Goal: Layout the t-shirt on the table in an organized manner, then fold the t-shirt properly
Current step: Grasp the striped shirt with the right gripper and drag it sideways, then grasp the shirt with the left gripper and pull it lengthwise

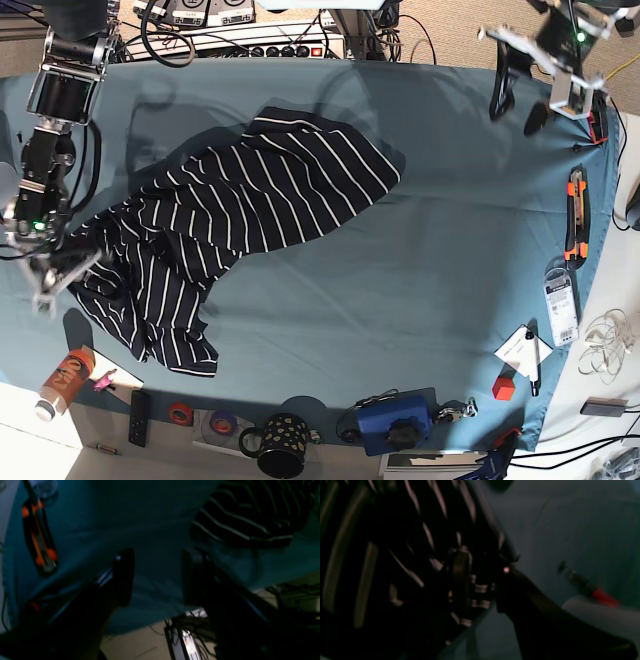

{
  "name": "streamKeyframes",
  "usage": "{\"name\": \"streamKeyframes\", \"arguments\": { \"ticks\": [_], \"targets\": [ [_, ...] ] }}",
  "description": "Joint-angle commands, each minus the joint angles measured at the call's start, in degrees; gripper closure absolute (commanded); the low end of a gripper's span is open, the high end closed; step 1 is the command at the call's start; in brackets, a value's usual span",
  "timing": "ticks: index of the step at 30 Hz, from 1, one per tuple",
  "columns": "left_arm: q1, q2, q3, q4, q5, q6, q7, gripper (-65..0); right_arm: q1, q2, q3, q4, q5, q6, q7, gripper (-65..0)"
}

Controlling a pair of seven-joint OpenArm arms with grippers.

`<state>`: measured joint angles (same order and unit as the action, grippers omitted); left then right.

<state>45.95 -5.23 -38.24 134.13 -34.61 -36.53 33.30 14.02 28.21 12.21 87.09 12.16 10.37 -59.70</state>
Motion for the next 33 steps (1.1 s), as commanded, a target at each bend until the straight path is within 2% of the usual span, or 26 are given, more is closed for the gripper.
{"name": "streamKeyframes", "arguments": {
  "ticks": [1,4,6,9,14,20,27,31,33],
  "targets": [
    [0.1,-0.4,-0.1,0.9,-1.0,-0.2,-1.7,-30.9,1.5,1.5,1.9,3.5,0.2,-0.4,1.6,-17.4],
    [-1.4,-0.4,1.9,0.9,-1.0,-0.2,-1.7,-30.9,1.5,1.5,6.3,10.6,1.8,-0.3,1.6,-17.4],
    [-2.3,-0.4,5.6,0.9,-0.7,-0.2,-1.7,-30.9,1.5,1.5,9.2,12.9,1.7,0.5,1.6,-17.4],
    [-4.3,-0.7,13.9,0.9,5.5,0.8,-1.9,-30.9,1.0,1.5,12.7,12.5,1.6,2.6,1.0,-17.4],
    [-9.5,-0.6,26.8,0.1,16.3,7.5,-6.3,-30.9,-3.3,1.5,15.3,12.2,-2.8,3.3,-0.1,-17.4],
    [-15.3,-0.5,36.3,-8.0,23.0,15.5,-6.8,-30.9,-9.3,2.6,16.0,12.2,-5.2,3.1,-0.4,-17.4],
    [-23.0,-0.5,37.3,-20.1,21.9,17.7,-6.6,-30.9,-11.3,3.2,16.0,12.2,-5.4,3.1,-1.5,-17.4],
    [-25.9,-0.5,37.3,-22.4,17.0,17.0,-1.2,-30.9,-11.3,3.2,16.0,12.2,-5.4,3.1,-1.9,-17.4],
    [-27.0,-0.5,37.3,-23.5,17.0,17.1,-0.7,-30.9,-11.3,3.2,16.0,12.2,-5.4,3.1,-2.7,-17.4]
  ]
}}
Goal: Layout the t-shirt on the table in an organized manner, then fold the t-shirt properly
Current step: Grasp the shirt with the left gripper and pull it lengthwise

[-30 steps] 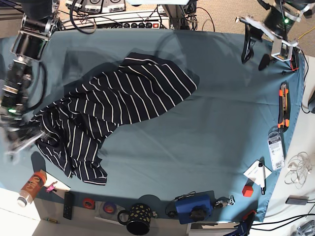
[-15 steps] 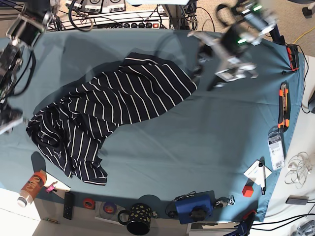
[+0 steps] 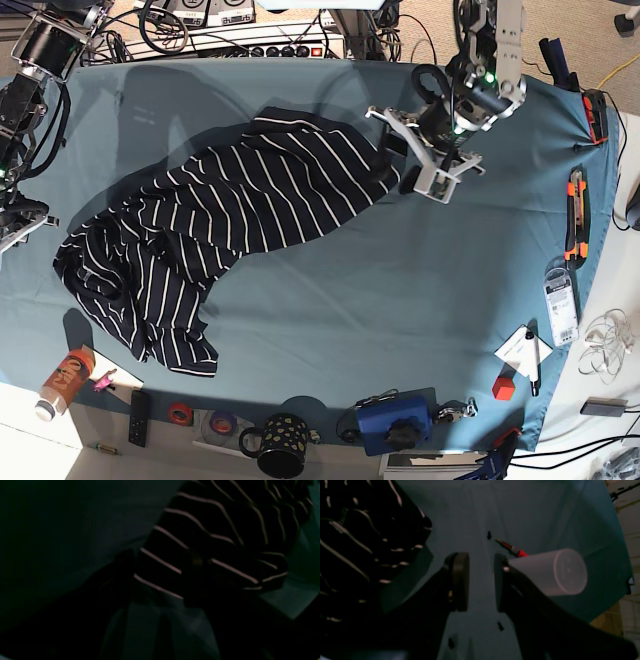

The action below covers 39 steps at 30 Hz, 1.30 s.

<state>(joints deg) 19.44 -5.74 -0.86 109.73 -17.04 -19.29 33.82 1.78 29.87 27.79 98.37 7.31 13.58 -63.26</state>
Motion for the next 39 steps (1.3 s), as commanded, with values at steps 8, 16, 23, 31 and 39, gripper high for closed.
{"name": "streamKeyframes", "arguments": {
  "ticks": [8,16,23,31,39],
  "targets": [
    [-4.6,0.0,0.0,-10.1,-2.6,-5.0,-1.2,-30.9,0.9,1.6,0.5,0.9,1.4,-0.1,0.5,-17.4],
    [-7.1,0.2,0.0,-13.5,-8.7,-7.4,0.0,-20.6,0.8,1.5,0.5,0.9,2.7,0.0,0.7,-17.4],
    [-10.9,0.2,0.0,-13.5,-5.9,-7.7,1.2,0.0,0.8,1.6,0.5,0.9,2.7,-0.1,0.8,-17.4],
    [-17.7,-0.5,-0.2,-13.5,0.3,-1.4,1.1,0.0,0.8,1.6,0.5,0.9,2.5,-0.1,2.0,-17.4],
    [-33.2,-9.8,-0.2,-15.8,8.2,-0.1,1.3,0.0,0.7,1.5,0.5,0.9,2.6,-0.1,2.1,-17.4]
  ]
}}
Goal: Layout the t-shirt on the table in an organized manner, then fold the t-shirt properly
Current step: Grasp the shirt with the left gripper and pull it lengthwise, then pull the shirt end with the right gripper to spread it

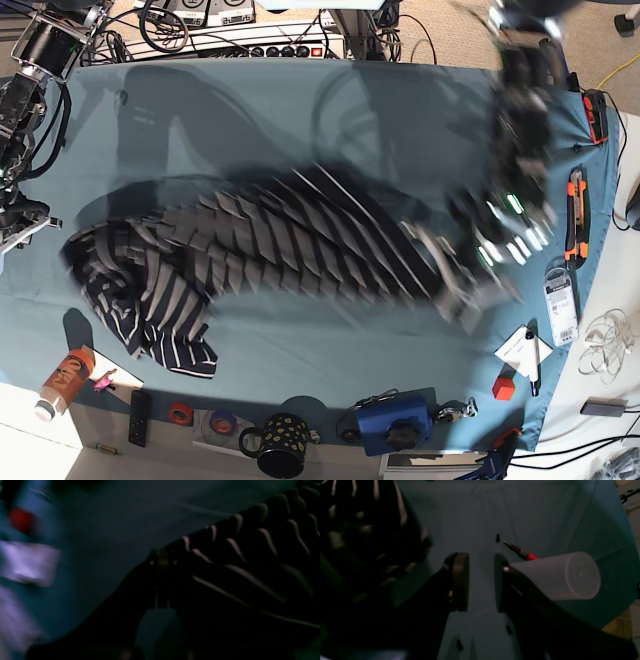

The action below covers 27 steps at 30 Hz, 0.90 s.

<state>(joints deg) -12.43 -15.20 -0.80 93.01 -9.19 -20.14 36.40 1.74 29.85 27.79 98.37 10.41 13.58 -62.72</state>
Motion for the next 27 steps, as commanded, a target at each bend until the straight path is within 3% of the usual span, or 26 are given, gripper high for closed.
{"name": "streamKeyframes", "arguments": {
  "ticks": [1,3,6,9,12,16,17,22,25,27],
  "targets": [
    [-3.9,-1.6,-0.2,-0.9,0.3,2.4,-1.3,0.0,0.8,1.4,0.5,0.9,-0.5,-0.1,1.5,-17.4],
    [-9.6,-3.5,-0.2,-6.3,0.2,4.1,-1.3,0.0,0.8,1.4,0.4,0.9,0.0,-0.1,1.7,-17.4],
    [-18.6,-4.9,-0.2,-17.0,-2.8,3.2,-1.4,0.0,0.8,1.1,0.4,0.9,1.9,-0.1,2.1,-17.4],
    [-25.0,-4.8,-0.2,-25.0,-7.8,0.5,-1.2,0.0,0.8,1.1,0.4,0.9,3.3,-0.1,3.0,-17.4],
    [-27.5,-4.5,-0.2,-26.3,-8.9,-2.7,0.9,0.0,0.8,1.1,0.4,0.9,3.3,-0.1,2.9,-17.4],
    [-28.8,-3.9,-0.2,-26.2,-12.1,-3.1,4.8,-31.6,0.8,1.1,0.4,0.9,3.1,-0.1,2.9,-17.4],
    [-28.9,-3.7,-0.2,-26.0,-14.2,-2.3,6.9,-36.1,0.8,1.1,0.4,0.9,3.1,-0.1,2.9,-17.4],
    [-29.2,-3.4,-0.4,-21.4,-23.5,-2.0,22.1,-36.0,0.8,1.1,0.4,0.9,4.6,-0.1,3.0,-17.4],
    [-28.6,-3.3,-2.7,-14.1,-28.2,-2.9,30.1,-32.6,0.8,1.1,0.4,0.9,9.6,0.2,3.7,-17.4],
    [-27.6,-3.4,-5.1,-8.2,-28.5,-4.4,32.8,-29.8,0.8,1.1,0.4,0.9,13.8,3.9,3.6,-17.4]
  ]
}}
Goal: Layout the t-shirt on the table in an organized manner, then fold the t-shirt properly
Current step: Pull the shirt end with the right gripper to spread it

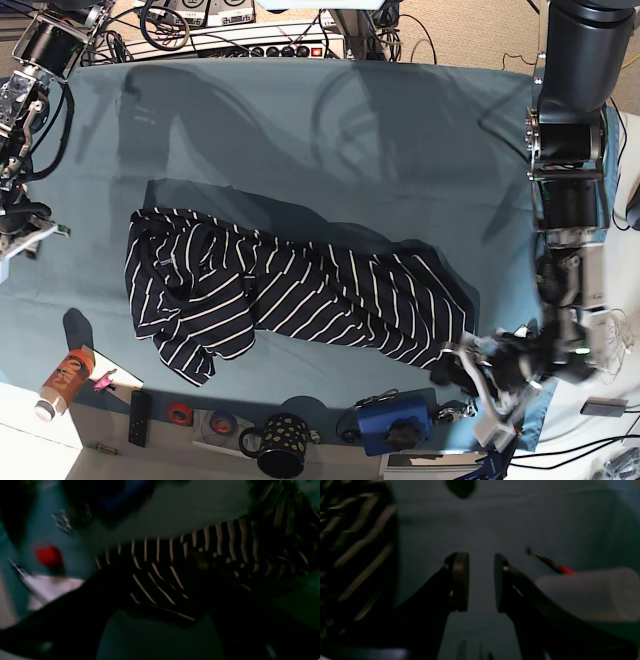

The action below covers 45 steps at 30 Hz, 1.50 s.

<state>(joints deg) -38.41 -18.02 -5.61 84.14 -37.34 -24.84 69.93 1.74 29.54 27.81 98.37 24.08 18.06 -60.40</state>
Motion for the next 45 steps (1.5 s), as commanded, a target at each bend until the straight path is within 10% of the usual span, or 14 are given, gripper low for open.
{"name": "streamKeyframes", "arguments": {
  "ticks": [1,6,22,33,45],
  "targets": [
    [-0.7,-0.6,-1.6,3.0,-0.4,0.1,-0.4,-28.4,0.8,1.4,0.4,0.9,1.9,1.9,0.8,-17.4],
    [8.4,-0.7,-7.8,9.9,-0.5,0.1,0.3,-27.2,0.8,1.4,0.4,0.9,9.1,8.5,-1.8,-17.4],
    [55.6,-0.7,-42.5,43.7,-3.4,-0.8,-3.4,-27.2,0.8,-0.9,-1.4,0.9,10.7,9.3,-5.5,-17.5],
    [60.5,-0.7,-57.2,44.1,-3.5,-0.7,-5.0,-27.2,1.8,-10.5,-23.4,0.9,-5.6,6.8,3.0,-22.8],
    [60.5,-0.7,-57.6,44.1,-6.4,-0.8,-5.5,-27.2,4.9,-13.8,-26.0,0.9,-10.7,0.3,-0.6,-22.5]
  ]
}}
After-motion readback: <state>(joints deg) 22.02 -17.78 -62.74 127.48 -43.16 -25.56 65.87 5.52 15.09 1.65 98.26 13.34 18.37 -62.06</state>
